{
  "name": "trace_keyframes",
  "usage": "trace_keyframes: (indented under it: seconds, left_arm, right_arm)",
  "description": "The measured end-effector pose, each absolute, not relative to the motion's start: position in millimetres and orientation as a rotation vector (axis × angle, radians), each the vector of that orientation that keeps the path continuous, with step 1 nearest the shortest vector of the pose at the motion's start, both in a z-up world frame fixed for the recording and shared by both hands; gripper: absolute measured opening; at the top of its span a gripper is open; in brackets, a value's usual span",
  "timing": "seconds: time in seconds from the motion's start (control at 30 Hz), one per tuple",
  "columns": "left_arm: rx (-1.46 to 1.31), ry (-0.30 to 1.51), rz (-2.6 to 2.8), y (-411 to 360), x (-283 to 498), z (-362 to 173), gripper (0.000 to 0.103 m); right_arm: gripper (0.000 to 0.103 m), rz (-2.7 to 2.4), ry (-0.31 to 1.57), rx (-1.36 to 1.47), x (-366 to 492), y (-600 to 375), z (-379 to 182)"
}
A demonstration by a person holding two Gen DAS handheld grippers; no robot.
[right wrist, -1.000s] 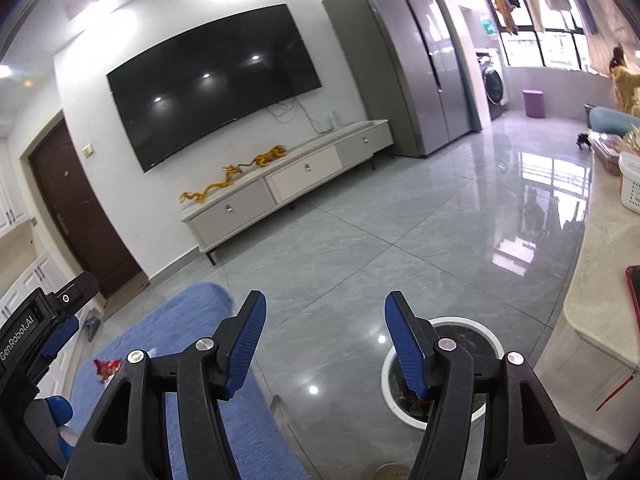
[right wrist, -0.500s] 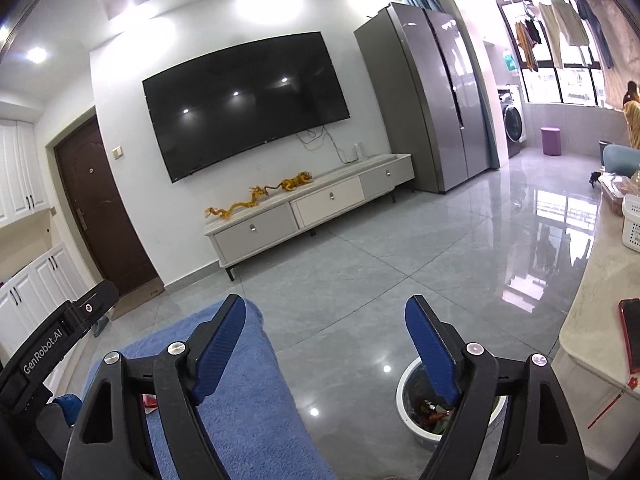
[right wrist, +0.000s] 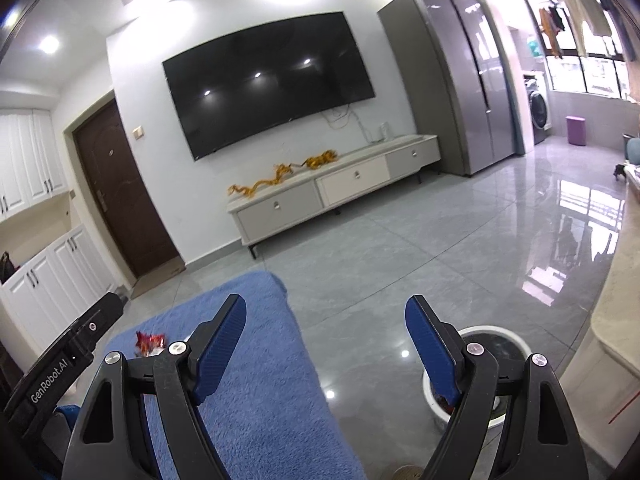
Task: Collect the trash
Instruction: 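Move both tools back toward the remaining trash on the rug, then grasp the purple plastic bag with the right tool while the left tool grasps a red-white chip bag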
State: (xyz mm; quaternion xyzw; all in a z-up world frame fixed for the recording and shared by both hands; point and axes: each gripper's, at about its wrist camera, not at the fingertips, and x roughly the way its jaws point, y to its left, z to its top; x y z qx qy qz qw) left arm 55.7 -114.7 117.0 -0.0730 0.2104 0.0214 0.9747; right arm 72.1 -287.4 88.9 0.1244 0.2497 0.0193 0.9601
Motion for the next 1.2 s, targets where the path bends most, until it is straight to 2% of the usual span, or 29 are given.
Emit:
trace_keyframes:
  seconds: [0.33,1.0,1.2]
  left_arm:
    - [-0.170,0.499,0.087,-68.3,82.4,83.3,0.082]
    - [-0.359,0.650,0.393,110.0,119.5,-8.8,0.082]
    - [-0.428,0.695,0.417,137.0,131.1,-38.9,0.082]
  right_arm:
    - [0.080,0.107,0.575,0.212,94.1,-254.1,60.1]
    - [0.077,0.337,0.715,0.107,163.5,-129.4,3.4]
    - [0.077,0.399,0.767,0.092,194.4,-94.3,-21.7]
